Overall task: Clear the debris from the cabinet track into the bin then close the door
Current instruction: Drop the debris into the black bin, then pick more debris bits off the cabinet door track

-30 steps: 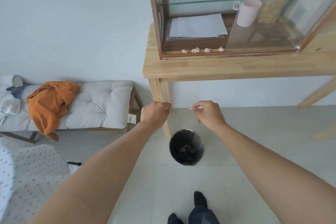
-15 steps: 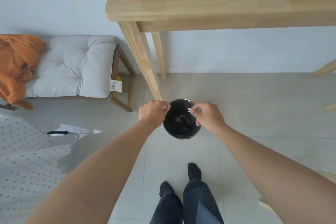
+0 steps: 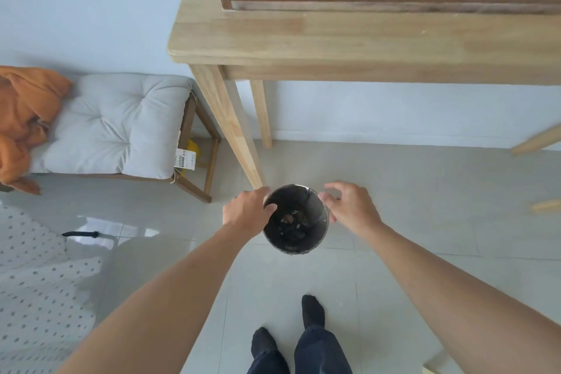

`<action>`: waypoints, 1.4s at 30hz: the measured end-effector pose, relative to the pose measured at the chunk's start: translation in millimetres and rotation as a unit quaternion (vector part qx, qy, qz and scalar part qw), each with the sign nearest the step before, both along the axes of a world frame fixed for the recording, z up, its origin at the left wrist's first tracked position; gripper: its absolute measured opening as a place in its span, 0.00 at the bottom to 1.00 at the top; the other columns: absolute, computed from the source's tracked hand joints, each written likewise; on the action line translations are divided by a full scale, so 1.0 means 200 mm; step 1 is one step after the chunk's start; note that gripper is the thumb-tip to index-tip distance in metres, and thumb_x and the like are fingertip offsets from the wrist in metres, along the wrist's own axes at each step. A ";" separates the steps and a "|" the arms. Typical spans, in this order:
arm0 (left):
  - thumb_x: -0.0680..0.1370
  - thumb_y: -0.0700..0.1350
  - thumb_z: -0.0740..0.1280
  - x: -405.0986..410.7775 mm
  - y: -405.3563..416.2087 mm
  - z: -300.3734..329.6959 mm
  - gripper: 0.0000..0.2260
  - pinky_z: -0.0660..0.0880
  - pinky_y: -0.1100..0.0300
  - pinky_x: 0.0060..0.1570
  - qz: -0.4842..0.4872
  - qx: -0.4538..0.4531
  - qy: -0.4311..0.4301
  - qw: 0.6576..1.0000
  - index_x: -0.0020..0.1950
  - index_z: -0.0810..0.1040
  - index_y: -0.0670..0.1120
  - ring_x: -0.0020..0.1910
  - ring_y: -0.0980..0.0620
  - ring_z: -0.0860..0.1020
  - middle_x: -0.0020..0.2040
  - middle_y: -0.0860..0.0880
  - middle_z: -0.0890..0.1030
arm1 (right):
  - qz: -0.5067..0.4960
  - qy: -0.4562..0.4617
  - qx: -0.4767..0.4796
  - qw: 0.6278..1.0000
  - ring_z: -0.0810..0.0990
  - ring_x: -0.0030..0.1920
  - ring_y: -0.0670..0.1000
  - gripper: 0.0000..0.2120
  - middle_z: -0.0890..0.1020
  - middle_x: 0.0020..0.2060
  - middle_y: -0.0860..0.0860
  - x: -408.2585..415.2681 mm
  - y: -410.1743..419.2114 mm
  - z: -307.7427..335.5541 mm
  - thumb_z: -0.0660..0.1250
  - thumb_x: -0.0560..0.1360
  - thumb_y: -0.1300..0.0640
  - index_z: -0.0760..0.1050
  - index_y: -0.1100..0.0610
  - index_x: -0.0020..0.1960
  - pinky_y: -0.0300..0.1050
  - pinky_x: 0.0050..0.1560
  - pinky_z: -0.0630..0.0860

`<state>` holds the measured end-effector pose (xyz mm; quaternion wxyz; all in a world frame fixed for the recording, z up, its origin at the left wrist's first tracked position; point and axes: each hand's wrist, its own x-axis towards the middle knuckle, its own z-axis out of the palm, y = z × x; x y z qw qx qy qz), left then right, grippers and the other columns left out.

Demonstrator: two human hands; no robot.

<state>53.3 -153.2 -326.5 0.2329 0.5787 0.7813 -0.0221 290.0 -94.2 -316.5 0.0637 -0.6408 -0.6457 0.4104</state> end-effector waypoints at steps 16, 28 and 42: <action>0.82 0.62 0.64 -0.17 0.08 1.00 0.24 0.80 0.49 0.50 -0.003 0.144 0.022 0.989 0.78 0.69 0.61 0.54 0.42 0.83 0.54 0.50 0.86 | -0.016 0.050 0.147 0.988 0.86 0.41 0.46 0.22 0.86 0.27 0.45 -0.07 0.09 0.97 0.69 0.82 0.39 0.81 0.46 0.71 0.48 0.49 0.81; 0.82 0.62 0.64 -0.17 0.33 1.50 0.24 0.79 0.48 0.54 -0.006 0.221 0.026 0.975 0.77 0.70 0.61 0.59 0.42 0.81 0.57 0.50 0.85 | -0.012 0.077 0.220 0.972 0.85 0.36 0.48 0.21 0.86 0.26 0.46 -0.06 0.28 1.40 0.69 0.82 0.42 0.82 0.50 0.71 0.49 0.48 0.83; 0.81 0.62 0.67 -0.05 0.81 1.47 0.22 0.73 0.53 0.44 0.002 0.255 0.024 0.967 0.75 0.72 0.63 0.56 0.44 0.82 0.55 0.52 0.86 | -0.004 0.085 0.213 0.973 0.85 0.35 0.51 0.20 0.84 0.25 0.48 -0.22 0.71 1.34 0.69 0.83 0.44 0.80 0.47 0.73 0.53 0.51 0.85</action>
